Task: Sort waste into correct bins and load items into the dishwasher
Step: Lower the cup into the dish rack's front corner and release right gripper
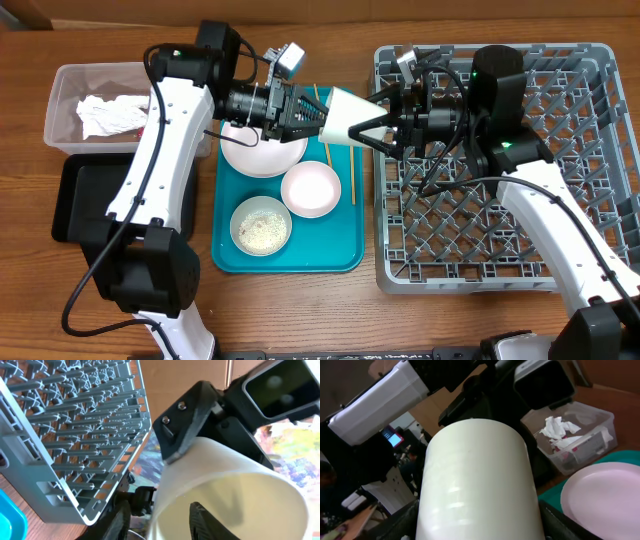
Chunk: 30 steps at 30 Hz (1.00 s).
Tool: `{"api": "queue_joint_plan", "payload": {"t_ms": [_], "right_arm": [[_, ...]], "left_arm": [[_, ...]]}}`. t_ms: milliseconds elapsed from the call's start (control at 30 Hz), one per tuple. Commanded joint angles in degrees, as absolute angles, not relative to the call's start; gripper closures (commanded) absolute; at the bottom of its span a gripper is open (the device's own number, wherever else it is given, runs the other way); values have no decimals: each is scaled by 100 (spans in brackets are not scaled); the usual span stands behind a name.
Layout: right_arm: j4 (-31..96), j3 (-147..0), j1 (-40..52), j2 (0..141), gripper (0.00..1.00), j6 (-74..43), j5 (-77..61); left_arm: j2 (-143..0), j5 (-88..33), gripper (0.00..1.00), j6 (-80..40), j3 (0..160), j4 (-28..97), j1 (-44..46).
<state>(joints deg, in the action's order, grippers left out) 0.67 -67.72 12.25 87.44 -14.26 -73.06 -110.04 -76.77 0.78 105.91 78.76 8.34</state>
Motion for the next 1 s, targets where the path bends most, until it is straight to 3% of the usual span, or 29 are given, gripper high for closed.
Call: {"api": "queue_joint_plan", "payload": {"t_ms": [0, 200, 367, 633, 967], "right_arm": [[325, -6860, 899, 8702, 41, -1813, -7113], [1811, -6862, 696, 8355, 41, -1804, -5645], [3553, -6923, 862, 7673, 41, -1809, -3734], [6001, -7091, 1957, 7002, 41, -3017, -1074], [7695, -7089, 3033, 7229, 41, -4510, -196]], "left_arm": [[-10938, -7789, 58, 3, 10689, 7861, 491], [-10938, -7052, 56, 3, 10689, 7651, -207], [-10938, -5601, 55, -27, 10689, 7288, -460], [-10938, -3592, 51, -45, 10689, 7192, -257], [-10938, -2351, 51, -43, 10689, 7177, 106]]}}
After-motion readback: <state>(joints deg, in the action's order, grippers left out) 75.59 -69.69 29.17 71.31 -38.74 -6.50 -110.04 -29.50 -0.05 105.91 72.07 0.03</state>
